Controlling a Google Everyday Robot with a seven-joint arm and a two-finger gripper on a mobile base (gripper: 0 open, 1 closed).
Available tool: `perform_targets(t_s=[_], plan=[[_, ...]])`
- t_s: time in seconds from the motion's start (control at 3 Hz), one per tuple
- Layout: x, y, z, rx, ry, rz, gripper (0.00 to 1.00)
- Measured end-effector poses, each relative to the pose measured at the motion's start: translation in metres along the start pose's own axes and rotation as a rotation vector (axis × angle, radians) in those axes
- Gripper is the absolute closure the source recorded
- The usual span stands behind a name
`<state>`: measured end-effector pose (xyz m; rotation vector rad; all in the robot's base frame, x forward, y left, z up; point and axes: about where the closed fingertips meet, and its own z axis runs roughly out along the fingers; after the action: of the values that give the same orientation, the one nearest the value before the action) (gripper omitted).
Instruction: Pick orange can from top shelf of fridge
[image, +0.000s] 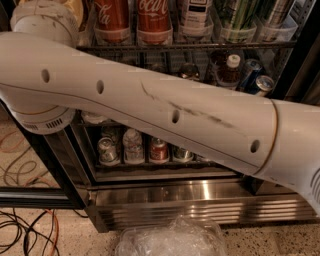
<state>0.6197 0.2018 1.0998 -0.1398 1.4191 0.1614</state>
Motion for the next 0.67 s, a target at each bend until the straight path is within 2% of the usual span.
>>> perform_targets(t_s=[0.33,0.67], plan=[[-0.021,-0.001,-0.004,-0.004,-0.006,0.005,1.0],[-0.035,0.009,-0.021,-0.049,0.01,0.023,1.0]])
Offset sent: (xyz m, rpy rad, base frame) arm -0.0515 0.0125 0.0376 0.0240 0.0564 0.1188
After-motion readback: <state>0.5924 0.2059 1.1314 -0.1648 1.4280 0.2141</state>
